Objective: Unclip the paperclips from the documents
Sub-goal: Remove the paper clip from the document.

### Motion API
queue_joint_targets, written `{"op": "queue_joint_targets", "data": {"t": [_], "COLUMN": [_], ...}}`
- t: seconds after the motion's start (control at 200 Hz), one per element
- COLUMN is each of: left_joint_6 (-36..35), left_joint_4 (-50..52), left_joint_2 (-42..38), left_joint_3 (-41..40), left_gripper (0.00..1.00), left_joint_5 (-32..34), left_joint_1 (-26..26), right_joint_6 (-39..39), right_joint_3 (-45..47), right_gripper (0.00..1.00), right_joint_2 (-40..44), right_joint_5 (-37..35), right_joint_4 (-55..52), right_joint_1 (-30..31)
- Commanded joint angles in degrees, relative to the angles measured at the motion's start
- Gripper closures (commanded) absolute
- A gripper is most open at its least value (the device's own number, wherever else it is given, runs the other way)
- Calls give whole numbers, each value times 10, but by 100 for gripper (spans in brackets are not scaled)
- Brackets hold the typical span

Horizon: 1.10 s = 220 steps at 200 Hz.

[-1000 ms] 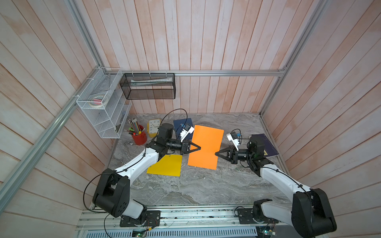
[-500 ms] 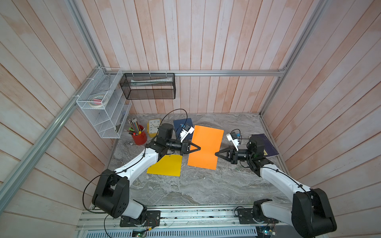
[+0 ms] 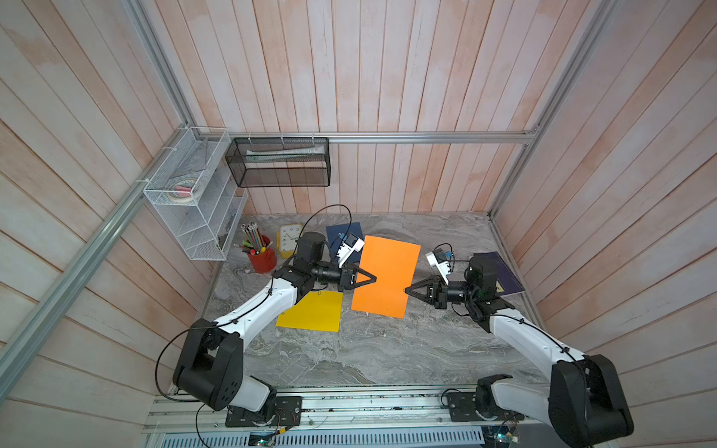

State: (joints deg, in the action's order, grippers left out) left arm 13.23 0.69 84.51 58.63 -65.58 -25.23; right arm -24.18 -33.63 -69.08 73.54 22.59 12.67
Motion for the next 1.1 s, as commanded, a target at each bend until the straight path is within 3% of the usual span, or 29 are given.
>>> {"op": "queue_joint_targets", "data": {"t": [0.0, 1.095], "left_joint_6": [-11, -20], "left_joint_4": [1, 12], "left_joint_2": [-17, -26], "left_joint_3": [-6, -7], "left_gripper": [100, 100], "left_joint_5": [1, 4], "left_joint_1": [5, 8], "right_joint_6": [9, 19], "right_joint_3": [3, 6], "right_gripper": [92, 97], "right_joint_2": [10, 21], "right_joint_5": [1, -9], "right_joint_4": [-12, -30], "right_joint_1": [-4, -13]}}
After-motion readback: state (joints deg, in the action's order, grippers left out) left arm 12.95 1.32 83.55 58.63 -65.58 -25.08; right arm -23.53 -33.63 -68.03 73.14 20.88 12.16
